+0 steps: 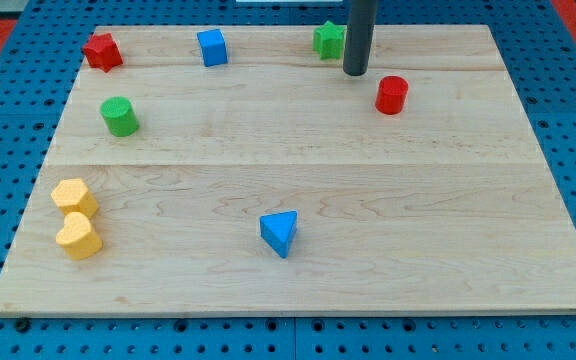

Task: Move your arm to the bottom left of the green star

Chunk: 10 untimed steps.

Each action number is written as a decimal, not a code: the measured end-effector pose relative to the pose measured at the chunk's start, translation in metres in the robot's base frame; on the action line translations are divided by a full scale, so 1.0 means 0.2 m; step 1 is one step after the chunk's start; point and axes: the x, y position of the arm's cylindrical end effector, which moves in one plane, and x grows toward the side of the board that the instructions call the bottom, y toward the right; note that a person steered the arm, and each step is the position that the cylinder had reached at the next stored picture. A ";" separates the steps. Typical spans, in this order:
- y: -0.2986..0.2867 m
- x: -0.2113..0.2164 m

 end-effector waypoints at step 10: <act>0.16 0.07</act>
